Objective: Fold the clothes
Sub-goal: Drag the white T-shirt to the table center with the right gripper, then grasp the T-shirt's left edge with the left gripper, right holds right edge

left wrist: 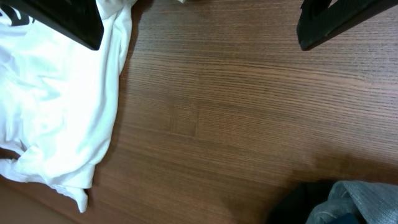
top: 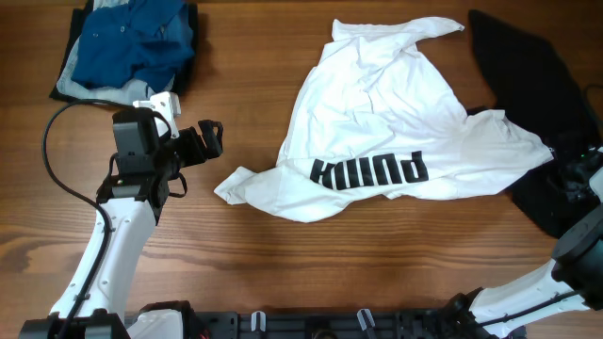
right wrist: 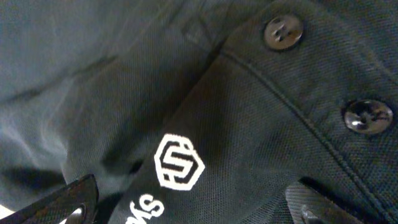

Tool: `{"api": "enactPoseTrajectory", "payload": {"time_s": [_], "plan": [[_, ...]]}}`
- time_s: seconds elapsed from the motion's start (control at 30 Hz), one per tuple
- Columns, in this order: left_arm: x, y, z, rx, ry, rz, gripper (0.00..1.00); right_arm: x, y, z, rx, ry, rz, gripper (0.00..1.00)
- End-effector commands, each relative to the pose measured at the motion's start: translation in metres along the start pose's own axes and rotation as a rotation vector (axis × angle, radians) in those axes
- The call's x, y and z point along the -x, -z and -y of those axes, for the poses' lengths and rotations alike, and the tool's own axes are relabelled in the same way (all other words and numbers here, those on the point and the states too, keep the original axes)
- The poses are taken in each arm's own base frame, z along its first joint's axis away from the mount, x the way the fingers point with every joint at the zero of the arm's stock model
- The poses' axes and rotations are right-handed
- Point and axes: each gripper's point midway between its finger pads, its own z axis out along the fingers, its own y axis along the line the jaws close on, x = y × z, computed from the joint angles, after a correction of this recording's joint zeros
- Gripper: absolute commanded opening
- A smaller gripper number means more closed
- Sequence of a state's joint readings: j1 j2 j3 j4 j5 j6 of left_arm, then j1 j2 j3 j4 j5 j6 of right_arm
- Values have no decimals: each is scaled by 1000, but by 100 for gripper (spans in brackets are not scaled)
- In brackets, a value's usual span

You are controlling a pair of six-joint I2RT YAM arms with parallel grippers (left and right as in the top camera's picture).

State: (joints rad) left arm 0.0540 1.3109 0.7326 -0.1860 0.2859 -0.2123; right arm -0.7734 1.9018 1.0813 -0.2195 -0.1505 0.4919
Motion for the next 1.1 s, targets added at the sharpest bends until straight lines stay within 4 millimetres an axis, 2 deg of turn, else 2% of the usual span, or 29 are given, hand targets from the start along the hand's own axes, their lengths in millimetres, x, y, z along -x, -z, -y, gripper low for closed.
{"api": "enactPoseTrajectory", "payload": {"time_s": [0.0, 0.27, 0.33, 0.43, 0.57, 0.63, 0.77, 0.87, 0.97, 1.07], "plan": [[5, -1, 1, 6, 1, 10, 100, -12, -20, 44, -107, -17, -41, 100], [6, -1, 0, 12, 0, 12, 100, 27, -3, 72, -33, -97, -19, 99], [6, -1, -1, 13, 0, 13, 100, 40, 6, 53, 72, -90, -26, 99], [8, -1, 0, 9, -3, 24, 100, 56, 27, 11, 227, -59, -30, 100], [11, 0, 1, 6, -6, 33, 100, 73, 68, -53, 347, 54, 24, 100], [7, -1, 5, -17, -20, 17, 100, 73, 94, -89, 422, 145, 56, 100], [-9, -1, 13, -55, -45, -51, 100, 48, 148, -148, 535, 303, 75, 100], [-33, -1, 17, -51, -43, -141, 99, 6, 182, -187, 595, 413, 31, 100], [-60, 1, 24, -52, -47, -243, 93, -45, 192, -205, 612, 489, -84, 100], [-85, 4, 35, -61, -67, -336, 85, -82, 185, -205, 570, 548, -184, 100]]}}
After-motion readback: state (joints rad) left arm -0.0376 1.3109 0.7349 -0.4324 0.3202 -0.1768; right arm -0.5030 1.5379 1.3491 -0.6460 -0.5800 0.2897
